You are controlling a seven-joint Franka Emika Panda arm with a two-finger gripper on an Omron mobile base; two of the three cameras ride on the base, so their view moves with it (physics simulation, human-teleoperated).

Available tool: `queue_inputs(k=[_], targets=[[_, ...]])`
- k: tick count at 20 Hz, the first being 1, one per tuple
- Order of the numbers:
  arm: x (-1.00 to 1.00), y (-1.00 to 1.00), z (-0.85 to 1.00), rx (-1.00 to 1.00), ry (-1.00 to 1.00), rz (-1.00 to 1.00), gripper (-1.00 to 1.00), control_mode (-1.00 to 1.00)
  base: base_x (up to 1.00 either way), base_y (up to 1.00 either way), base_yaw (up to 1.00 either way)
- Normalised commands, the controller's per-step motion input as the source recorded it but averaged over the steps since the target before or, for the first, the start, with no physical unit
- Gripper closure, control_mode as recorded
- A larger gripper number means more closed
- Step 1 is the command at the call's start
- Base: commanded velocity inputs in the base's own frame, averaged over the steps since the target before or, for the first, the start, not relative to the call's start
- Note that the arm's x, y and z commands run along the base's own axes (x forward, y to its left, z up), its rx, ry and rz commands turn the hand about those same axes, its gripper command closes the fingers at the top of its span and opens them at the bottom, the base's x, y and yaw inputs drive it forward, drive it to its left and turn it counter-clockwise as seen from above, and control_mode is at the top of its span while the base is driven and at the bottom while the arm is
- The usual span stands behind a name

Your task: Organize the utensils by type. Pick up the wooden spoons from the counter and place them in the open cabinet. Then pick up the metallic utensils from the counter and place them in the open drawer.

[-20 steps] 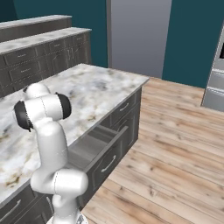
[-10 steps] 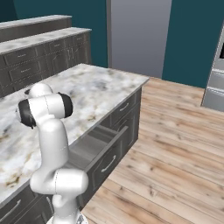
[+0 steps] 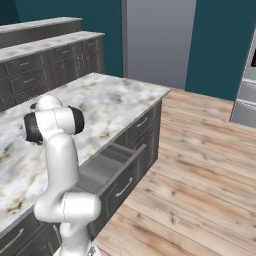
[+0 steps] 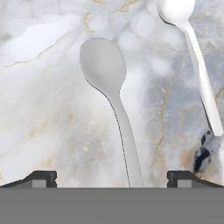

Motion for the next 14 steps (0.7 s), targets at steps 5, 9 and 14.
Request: queue_inputs(k=[5, 9, 14], targets=[[0.18, 0.01, -0.08, 0.0, 0.0, 0.0, -1.0, -1.0, 0.0, 0.0, 0.0], [0.18, 0.07, -0.1, 0.0, 0.0, 0.0, -1.0, -1.0, 0.0, 0.0, 0.0], [0.15, 0.1, -0.13, 0.0, 0.0, 0.0, -1.0, -1.0, 0.0, 0.0, 0.0]])
